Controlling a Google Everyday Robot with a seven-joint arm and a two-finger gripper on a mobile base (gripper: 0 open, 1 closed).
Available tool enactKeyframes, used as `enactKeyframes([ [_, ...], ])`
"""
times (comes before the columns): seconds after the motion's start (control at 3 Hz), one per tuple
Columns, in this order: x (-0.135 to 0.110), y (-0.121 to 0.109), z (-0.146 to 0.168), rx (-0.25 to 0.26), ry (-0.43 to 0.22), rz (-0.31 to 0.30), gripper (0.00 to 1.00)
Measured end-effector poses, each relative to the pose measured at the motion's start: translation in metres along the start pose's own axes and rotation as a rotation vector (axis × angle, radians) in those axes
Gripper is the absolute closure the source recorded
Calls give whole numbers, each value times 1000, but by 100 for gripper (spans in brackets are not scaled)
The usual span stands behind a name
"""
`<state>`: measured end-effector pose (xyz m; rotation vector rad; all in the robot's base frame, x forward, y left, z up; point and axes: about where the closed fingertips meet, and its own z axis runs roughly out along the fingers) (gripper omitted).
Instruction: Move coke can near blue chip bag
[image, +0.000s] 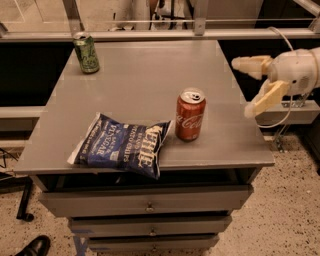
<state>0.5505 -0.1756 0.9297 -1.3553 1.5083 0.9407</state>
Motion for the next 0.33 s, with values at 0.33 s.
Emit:
enactKeyframes([
  [0.33,-24,-13,-28,76,-10,-53,0],
])
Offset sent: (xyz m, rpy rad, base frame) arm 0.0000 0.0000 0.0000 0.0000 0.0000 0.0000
